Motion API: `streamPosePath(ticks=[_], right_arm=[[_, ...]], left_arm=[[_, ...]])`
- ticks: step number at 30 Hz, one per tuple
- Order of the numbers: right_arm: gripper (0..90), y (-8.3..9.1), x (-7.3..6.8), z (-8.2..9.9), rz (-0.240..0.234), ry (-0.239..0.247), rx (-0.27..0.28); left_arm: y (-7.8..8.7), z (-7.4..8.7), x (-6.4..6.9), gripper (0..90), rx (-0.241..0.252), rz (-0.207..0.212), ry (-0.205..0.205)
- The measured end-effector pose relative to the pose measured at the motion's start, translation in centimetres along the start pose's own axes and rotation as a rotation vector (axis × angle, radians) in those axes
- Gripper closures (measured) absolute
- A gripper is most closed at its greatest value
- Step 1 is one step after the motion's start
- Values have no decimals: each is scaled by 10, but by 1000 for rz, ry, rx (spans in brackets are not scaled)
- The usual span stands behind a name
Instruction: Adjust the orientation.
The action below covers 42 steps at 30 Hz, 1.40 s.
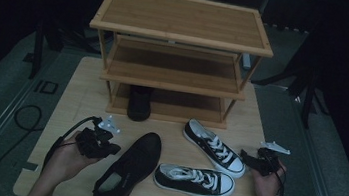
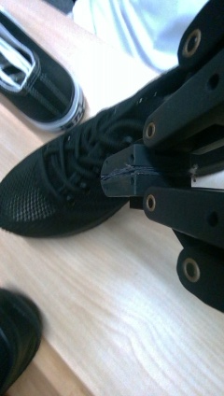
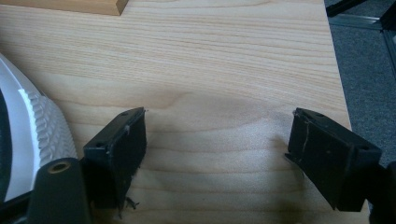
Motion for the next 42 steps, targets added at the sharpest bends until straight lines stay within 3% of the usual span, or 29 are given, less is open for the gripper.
streamPosePath(ticks=[11, 17, 24, 29, 34, 36, 39, 42], right_arm=[[191, 0, 0, 0, 0, 0, 0], [191, 0, 0, 0, 0, 0, 0], [191, 0, 0, 0, 0, -1, 0], [191, 0, 0, 0, 0, 0, 0], [191, 0, 0, 0, 0, -1, 0], [191, 0, 0, 0, 0, 0, 0], [192, 0, 0, 0, 0, -1, 0], [191, 0, 0, 0, -1, -1, 0]], left_arm=[[5, 1, 15, 826, -35, 37, -11], [-4, 4, 17, 783, -74, 52, -12], [-21, 9, 15, 758, -152, -1, -15], [-28, 9, 12, 726, -160, 14, -3], [-38, 8, 13, 740, -193, -17, 6], [-40, 8, 11, 780, -198, -11, 10], [-43, 6, 8, 863, -187, -26, 24], [-42, 4, 4, 872, -171, -25, 36]])
Point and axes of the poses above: each handheld gripper's, and its own axes: y roughly backward along the jaws, z roughly out of its underside, x roughly to its right, the point moved 3 cm from there along -y, roughly forward along the jaws, and after that the axes turned 3 degrees about z, right-handed, at the moved point
